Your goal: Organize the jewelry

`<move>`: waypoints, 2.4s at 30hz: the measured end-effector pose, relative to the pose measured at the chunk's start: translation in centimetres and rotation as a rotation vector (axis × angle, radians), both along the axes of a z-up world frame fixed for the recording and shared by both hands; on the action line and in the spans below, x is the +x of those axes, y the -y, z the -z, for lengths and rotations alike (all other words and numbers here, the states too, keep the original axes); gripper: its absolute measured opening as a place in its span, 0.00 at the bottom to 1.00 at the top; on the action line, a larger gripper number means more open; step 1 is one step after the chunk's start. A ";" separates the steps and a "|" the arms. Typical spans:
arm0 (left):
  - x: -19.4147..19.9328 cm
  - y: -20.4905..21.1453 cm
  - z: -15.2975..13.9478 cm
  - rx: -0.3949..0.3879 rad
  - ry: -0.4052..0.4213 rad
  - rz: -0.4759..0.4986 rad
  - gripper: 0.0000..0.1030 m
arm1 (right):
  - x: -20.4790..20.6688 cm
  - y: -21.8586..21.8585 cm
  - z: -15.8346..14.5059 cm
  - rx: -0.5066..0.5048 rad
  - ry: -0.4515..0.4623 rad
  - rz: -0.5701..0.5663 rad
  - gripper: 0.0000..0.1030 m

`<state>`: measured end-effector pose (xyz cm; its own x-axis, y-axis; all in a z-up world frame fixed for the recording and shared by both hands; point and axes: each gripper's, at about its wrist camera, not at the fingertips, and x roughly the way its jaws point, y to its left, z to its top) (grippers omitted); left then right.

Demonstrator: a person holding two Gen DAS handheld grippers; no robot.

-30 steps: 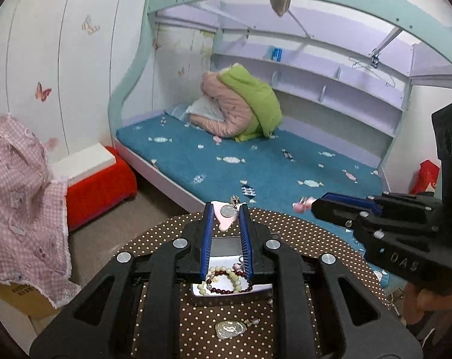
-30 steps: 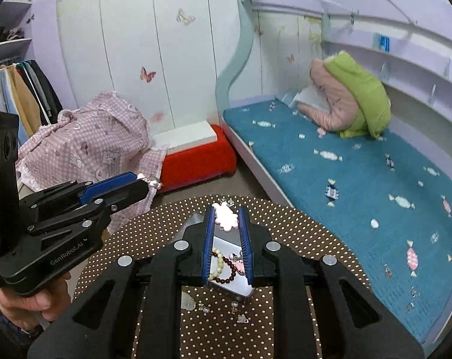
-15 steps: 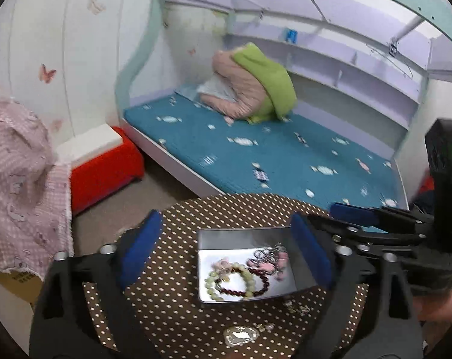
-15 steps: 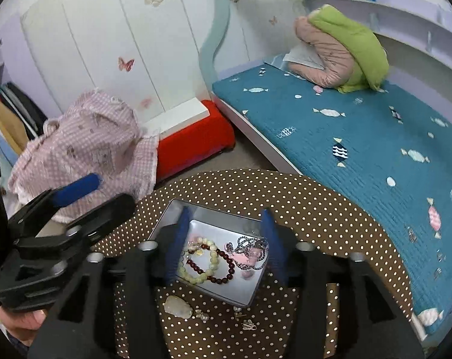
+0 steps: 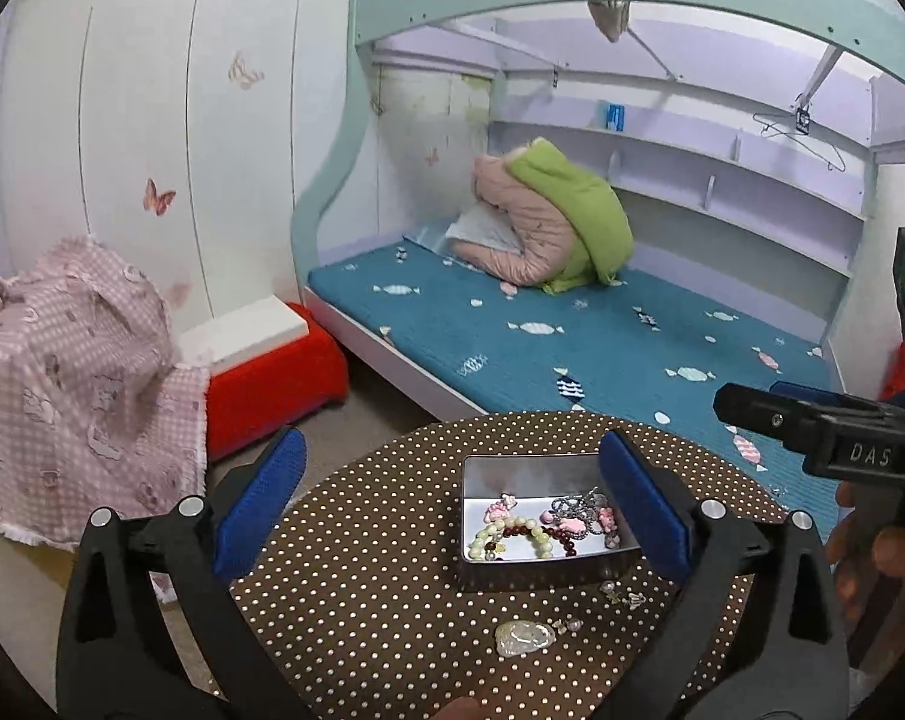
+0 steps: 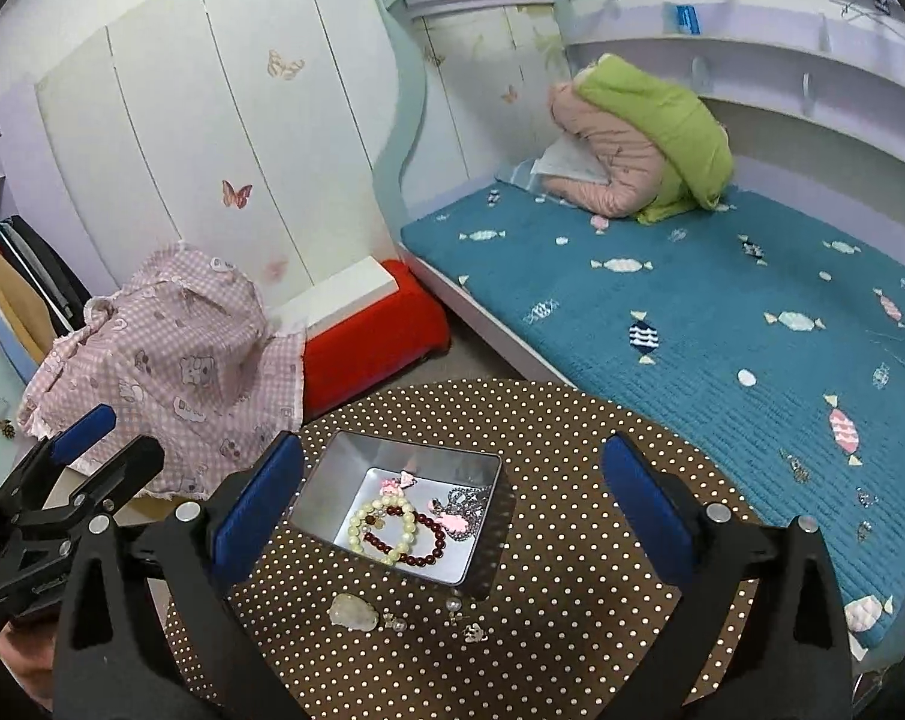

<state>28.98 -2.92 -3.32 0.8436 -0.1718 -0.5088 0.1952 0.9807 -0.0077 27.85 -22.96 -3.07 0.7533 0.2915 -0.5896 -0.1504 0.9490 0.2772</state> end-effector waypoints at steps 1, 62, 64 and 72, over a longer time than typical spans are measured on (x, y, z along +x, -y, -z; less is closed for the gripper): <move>-0.3 -0.2 -0.3 0.002 0.008 -0.003 0.95 | -0.2 0.0 -0.3 -0.003 0.006 -0.001 0.93; -16.6 -3.5 5.1 -0.001 0.040 -0.045 0.95 | -18.2 -1.0 3.4 -0.214 0.140 0.045 0.93; -15.2 -2.9 6.4 0.021 0.011 -0.042 0.95 | -16.9 -1.1 4.8 -0.219 0.097 0.036 0.93; -7.9 0.0 12.8 0.108 -0.168 -0.019 0.95 | -12.4 -0.6 9.8 -0.223 -0.049 0.019 0.93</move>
<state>21.08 -2.90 -16.16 0.7478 -0.0936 -0.6573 0.1819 0.9810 0.0672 15.41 -22.39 -12.88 0.7265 0.1359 -0.6736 -0.1236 0.9901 0.0665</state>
